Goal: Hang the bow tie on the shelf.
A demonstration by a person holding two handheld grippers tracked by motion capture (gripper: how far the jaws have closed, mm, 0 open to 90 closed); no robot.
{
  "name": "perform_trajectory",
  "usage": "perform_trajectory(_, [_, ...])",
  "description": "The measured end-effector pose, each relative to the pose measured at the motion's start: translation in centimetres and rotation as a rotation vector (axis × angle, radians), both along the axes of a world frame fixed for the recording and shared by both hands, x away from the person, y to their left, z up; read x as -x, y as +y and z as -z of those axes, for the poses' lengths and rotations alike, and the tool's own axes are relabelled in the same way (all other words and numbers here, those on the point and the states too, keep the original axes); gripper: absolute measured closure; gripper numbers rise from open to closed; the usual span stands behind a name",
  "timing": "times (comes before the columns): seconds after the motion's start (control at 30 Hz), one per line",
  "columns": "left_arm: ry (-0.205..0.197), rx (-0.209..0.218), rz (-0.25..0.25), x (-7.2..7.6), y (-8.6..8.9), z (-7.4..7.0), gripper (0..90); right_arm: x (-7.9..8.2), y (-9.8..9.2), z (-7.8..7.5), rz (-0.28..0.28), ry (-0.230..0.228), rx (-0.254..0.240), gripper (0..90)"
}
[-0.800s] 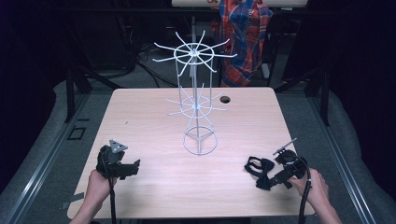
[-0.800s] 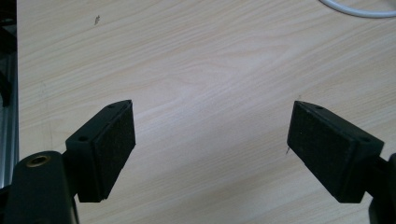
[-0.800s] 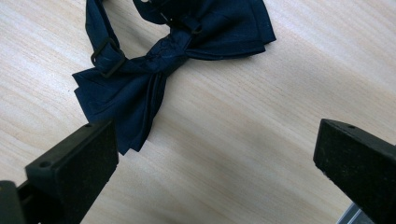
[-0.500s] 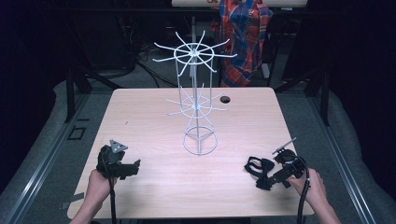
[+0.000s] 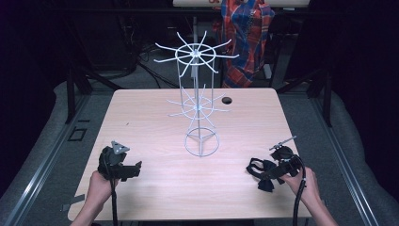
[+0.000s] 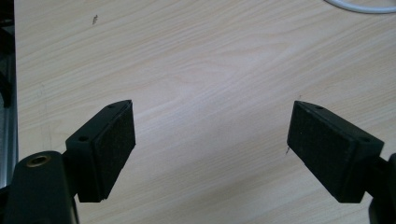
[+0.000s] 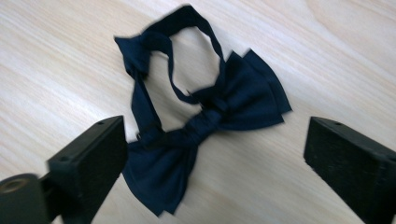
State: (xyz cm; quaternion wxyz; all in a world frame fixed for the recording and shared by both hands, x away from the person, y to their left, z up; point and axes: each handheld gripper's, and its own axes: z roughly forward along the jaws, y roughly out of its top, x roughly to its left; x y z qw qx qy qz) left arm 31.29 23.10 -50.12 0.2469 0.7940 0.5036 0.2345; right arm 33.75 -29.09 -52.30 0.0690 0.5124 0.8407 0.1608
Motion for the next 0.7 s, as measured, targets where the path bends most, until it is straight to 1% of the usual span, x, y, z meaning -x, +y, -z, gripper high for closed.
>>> perform_trajectory(0.03, [0.001, 0.000, 0.002, 0.0, 0.0, 0.0, 15.6, -0.1, 0.2, 0.1, 0.003, -0.004, -0.016, 9.7])
perform_trajectory(0.1, [-0.002, 0.000, 0.002, 0.1, 0.1, 0.0, 15.6, -0.2, 0.6, 0.2, 0.000, -0.003, -0.015, 13.5])
perform_trajectory(0.17, [-0.002, 0.002, 0.001, 0.1, 0.1, -0.1, 15.6, -0.2, 0.9, 0.2, -0.006, -0.014, -0.009, 14.6])
perform_trajectory(0.2, [-0.003, 0.004, 0.001, 0.2, 0.1, -0.1, 15.5, -0.1, 1.0, 0.1, -0.009, -0.030, 0.006, 15.4])
perform_trajectory(0.23, [-0.004, 0.005, 0.002, 0.2, 0.1, -0.1, 15.6, -0.1, 1.1, 0.0, -0.010, -0.046, 0.007, 16.2])
perform_trajectory(0.27, [-0.003, 0.005, 0.003, 0.2, 0.1, -0.1, 15.6, -0.2, 1.2, 0.1, -0.006, -0.044, -0.001, 16.3])
perform_trajectory(0.33, [-0.003, 0.007, 0.004, 0.2, 0.0, -0.1, 15.5, -0.3, 1.4, 0.3, -0.016, -0.026, 0.009, 16.9])
perform_trajectory(0.4, [-0.001, 0.005, 0.009, 0.2, 0.0, -0.2, 15.6, -0.3, 1.6, 0.6, -0.013, -0.025, 0.015, 17.6])
perform_trajectory(0.43, [-0.003, 0.004, 0.009, 0.3, -0.1, -0.2, 15.6, -0.4, 1.9, 1.0, -0.028, 0.005, 0.056, 20.6])
perform_trajectory(0.47, [-0.003, 0.004, 0.009, 0.3, -0.1, -0.2, 15.5, -0.5, 2.0, 1.1, -0.025, 0.016, 0.064, 22.1])
perform_trajectory(0.53, [-0.003, 0.003, 0.009, 0.2, 0.0, -0.2, 15.5, -0.5, 2.0, 1.4, -0.029, 0.024, 0.085, 30.0])
perform_trajectory(0.63, [-0.001, 0.004, 0.008, 0.2, 0.0, -0.2, 15.5, -0.5, 2.0, 1.7, -0.014, 0.026, 0.084, 36.3])
perform_trajectory(0.67, [-0.002, 0.005, 0.008, 0.2, 0.0, -0.2, 15.5, -0.6, 1.9, 1.6, -0.032, 0.042, 0.112, 39.2])
perform_trajectory(0.7, [-0.001, 0.004, 0.010, 0.2, 0.0, -0.2, 15.6, -0.6, 1.9, 1.7, -0.028, 0.045, 0.116, 42.1])
